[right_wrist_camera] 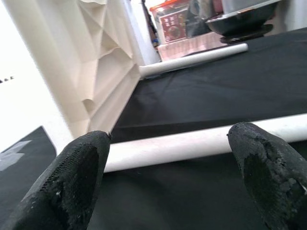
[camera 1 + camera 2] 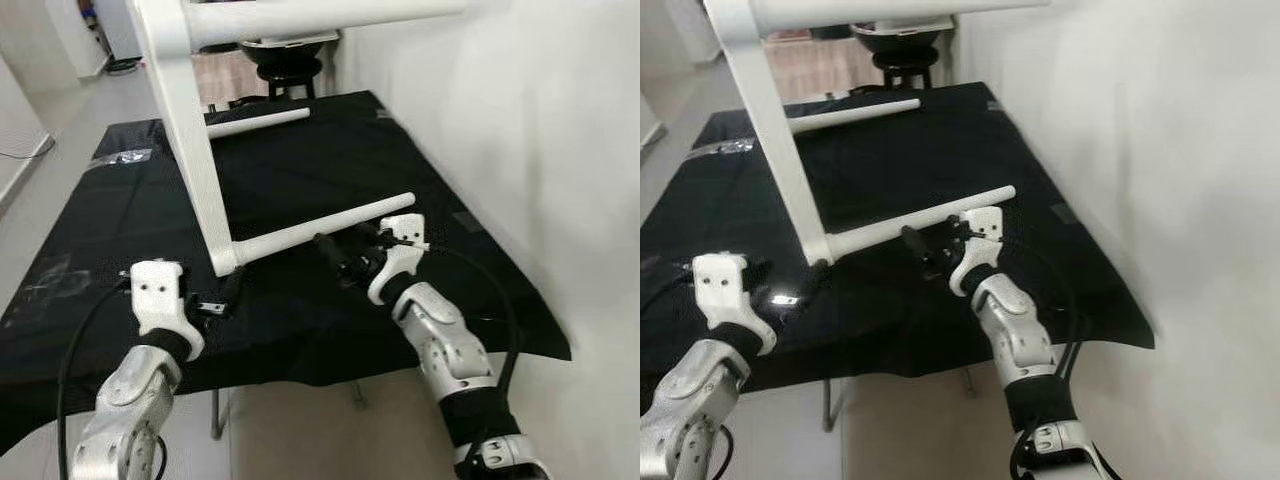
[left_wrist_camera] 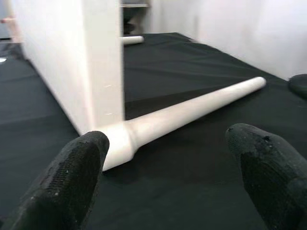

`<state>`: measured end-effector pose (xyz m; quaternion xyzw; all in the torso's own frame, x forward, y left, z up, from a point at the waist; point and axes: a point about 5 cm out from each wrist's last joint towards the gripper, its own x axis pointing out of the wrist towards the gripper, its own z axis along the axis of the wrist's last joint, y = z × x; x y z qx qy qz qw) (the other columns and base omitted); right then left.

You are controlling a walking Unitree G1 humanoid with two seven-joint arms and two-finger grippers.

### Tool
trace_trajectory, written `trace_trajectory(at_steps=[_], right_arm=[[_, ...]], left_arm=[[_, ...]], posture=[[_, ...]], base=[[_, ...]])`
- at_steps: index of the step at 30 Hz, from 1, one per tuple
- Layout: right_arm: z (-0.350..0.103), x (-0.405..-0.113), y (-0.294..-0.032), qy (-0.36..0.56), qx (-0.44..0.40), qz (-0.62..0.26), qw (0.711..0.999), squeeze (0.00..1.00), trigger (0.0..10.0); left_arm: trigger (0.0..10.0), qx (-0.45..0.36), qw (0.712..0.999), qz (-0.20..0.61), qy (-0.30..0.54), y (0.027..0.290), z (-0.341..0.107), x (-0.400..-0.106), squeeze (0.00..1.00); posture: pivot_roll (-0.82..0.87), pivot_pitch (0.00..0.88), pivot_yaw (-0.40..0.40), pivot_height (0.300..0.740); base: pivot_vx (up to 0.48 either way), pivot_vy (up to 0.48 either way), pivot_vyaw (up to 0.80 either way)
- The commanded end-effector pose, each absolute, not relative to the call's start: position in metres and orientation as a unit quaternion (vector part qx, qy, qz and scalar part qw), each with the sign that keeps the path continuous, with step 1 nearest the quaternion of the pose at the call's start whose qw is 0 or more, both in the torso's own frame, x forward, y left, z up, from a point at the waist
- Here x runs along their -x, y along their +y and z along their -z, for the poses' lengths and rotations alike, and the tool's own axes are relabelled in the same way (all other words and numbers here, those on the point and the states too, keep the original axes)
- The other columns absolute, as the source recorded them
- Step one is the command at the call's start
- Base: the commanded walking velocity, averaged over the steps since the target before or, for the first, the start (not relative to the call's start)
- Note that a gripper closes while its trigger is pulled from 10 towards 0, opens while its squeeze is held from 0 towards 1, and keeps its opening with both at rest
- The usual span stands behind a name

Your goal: Building children table

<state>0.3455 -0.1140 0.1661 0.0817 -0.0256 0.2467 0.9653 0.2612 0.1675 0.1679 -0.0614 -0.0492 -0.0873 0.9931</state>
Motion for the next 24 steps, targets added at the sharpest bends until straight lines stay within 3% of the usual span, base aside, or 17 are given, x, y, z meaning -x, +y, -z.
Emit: trace_trajectory(at_steps=[1, 24], right_arm=[[-0.1638, -0.3436, -0.1143, -0.028, -0.081, -0.245, 0.966, 0.00, 10.0], [-0.1644, -0.3420, -0.1165, -0.030, -0.110, -0.245, 0.963, 0.00, 10.0]], left_arm=[[10.0, 0.049, 0.994, 0.089, -0.044, 0.1694, -0.1650, -0.2604, 0.00], [10.0, 0.038, 0.992, 0.109, -0.046, 0.1633, -0.1647, -0.2580, 0.00]], posture=[[-0.04, 0.052, 0.078, 0.740], [-0.03, 0.050, 0.072, 0.740]], base=[[0.000, 0.000, 0.00], [0.283, 0.000, 0.03]])
